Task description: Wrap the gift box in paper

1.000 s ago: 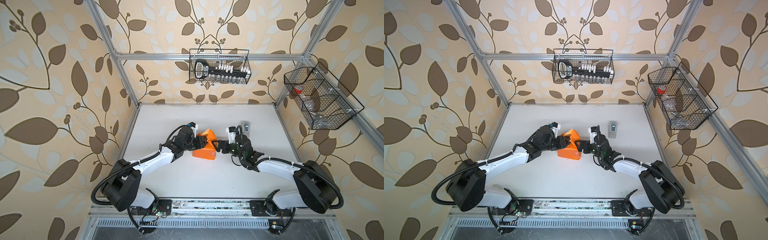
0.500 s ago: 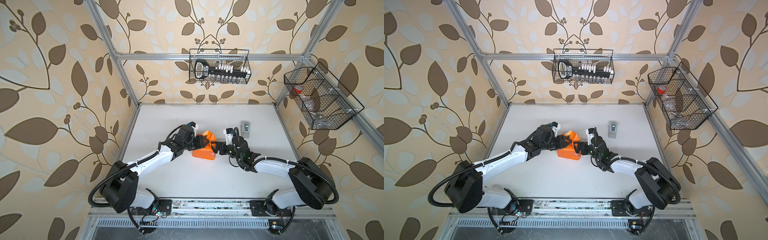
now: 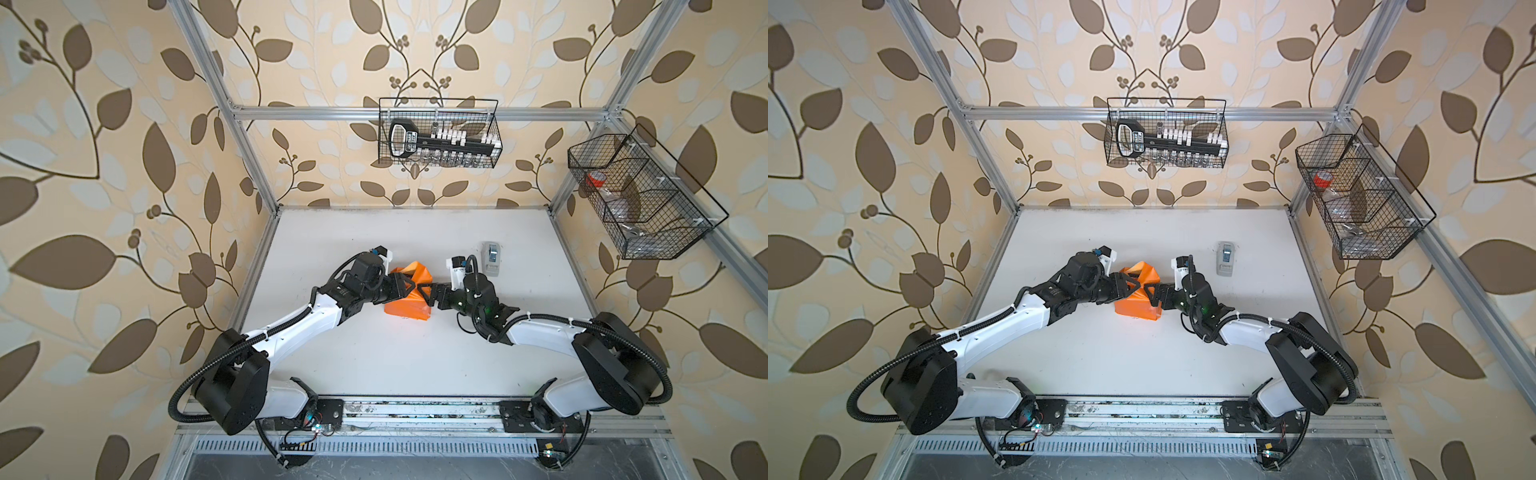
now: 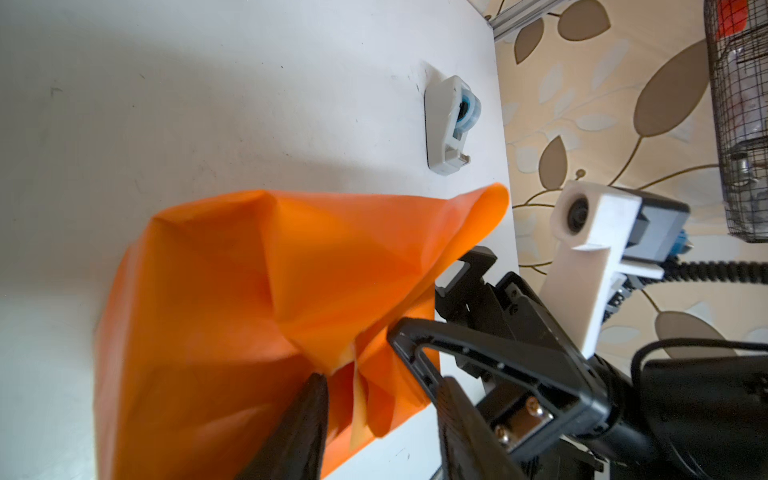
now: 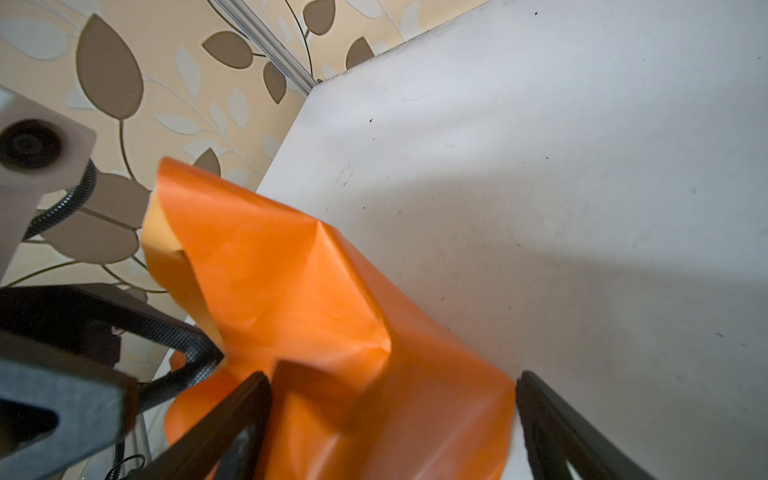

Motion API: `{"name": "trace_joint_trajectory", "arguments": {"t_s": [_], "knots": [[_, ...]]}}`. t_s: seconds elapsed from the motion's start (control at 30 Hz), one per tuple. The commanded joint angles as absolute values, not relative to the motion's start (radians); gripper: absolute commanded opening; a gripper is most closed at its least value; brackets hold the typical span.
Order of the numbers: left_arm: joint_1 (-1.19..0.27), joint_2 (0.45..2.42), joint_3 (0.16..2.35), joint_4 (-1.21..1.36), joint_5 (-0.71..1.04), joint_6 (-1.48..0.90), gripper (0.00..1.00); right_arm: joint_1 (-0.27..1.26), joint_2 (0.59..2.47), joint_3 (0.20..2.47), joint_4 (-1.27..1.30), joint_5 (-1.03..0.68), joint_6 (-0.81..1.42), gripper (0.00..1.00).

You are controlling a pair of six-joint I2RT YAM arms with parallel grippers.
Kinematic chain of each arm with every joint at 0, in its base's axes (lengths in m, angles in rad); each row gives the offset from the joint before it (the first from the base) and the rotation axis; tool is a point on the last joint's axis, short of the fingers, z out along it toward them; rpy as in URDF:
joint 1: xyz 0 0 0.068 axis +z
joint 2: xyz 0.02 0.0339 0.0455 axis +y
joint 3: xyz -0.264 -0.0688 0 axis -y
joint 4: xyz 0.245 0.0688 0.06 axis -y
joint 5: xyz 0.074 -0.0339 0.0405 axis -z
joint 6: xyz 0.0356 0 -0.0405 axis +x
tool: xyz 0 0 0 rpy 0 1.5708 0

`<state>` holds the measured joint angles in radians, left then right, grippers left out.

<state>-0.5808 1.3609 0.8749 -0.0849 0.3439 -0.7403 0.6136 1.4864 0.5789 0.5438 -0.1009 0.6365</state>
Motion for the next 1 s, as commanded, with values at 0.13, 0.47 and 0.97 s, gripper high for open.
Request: {"name": "trace_joint_trajectory", "arguments": {"t_s": [0.13, 0.47, 0.97], "knots": [[-0.586, 1.543, 1.025, -0.400, 0.344, -0.656, 0.26, 0.579, 1.458, 0.568, 0.503, -0.127, 0.629, 0.90], [-0.607, 1.539, 1.001, -0.455, 0.262, -0.681, 0.22, 0.388, 1.474, 0.786, 0.389, -0.309, 0.598, 0.45], [-0.608, 1.514, 0.912, -0.349, 0.245, -0.695, 0.23, 0.416, 1.807, 1.136, 0.254, -0.705, 0.603, 0.26]]}}
